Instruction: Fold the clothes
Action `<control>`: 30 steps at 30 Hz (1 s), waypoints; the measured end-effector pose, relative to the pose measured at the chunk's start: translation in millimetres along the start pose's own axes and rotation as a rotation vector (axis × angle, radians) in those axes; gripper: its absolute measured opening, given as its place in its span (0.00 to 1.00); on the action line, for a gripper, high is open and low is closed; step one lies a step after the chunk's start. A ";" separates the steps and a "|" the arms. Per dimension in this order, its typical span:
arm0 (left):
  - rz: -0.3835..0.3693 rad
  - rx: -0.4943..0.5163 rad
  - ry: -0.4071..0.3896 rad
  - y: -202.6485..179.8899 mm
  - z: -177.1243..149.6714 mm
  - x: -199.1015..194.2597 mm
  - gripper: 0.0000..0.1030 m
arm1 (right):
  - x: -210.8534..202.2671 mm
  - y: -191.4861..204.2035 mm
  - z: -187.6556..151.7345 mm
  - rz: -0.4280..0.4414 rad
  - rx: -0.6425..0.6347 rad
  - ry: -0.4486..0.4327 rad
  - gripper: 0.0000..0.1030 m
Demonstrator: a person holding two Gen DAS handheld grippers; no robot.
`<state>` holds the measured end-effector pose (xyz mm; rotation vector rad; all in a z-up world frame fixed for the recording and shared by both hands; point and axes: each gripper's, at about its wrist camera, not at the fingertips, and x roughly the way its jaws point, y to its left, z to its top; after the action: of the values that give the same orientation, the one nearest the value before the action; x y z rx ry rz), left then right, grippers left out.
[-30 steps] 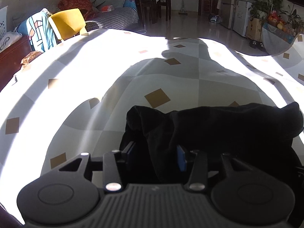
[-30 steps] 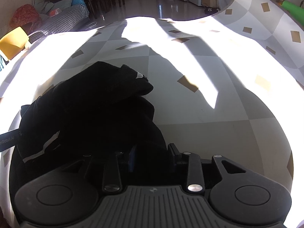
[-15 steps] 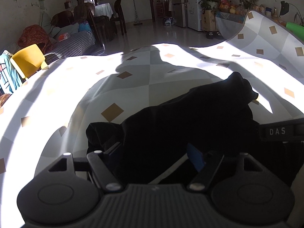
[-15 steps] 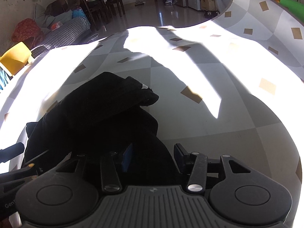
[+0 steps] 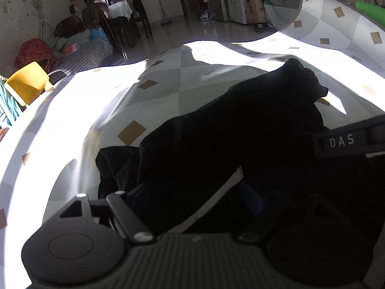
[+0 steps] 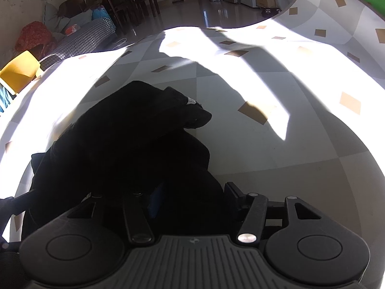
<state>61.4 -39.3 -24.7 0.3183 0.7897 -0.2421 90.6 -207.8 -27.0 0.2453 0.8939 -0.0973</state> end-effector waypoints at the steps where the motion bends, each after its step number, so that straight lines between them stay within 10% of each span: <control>1: 0.005 -0.010 0.007 1.7 -0.2 1.5 0.65 | 0.7 -0.4 -0.6 0.001 0.004 0.000 0.53; 10: 0.065 -0.123 0.035 23.9 1.5 6.3 0.23 | -1.8 11.8 -5.8 -0.032 -0.077 -0.021 0.34; 30: 0.262 -0.286 0.120 72.9 -1.6 19.8 0.27 | -16.7 5.2 -9.2 -0.109 -0.114 0.019 0.25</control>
<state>97.8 27.0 -26.4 0.1635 0.8789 0.1368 74.2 -200.8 -18.6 0.0915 0.9284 -0.1454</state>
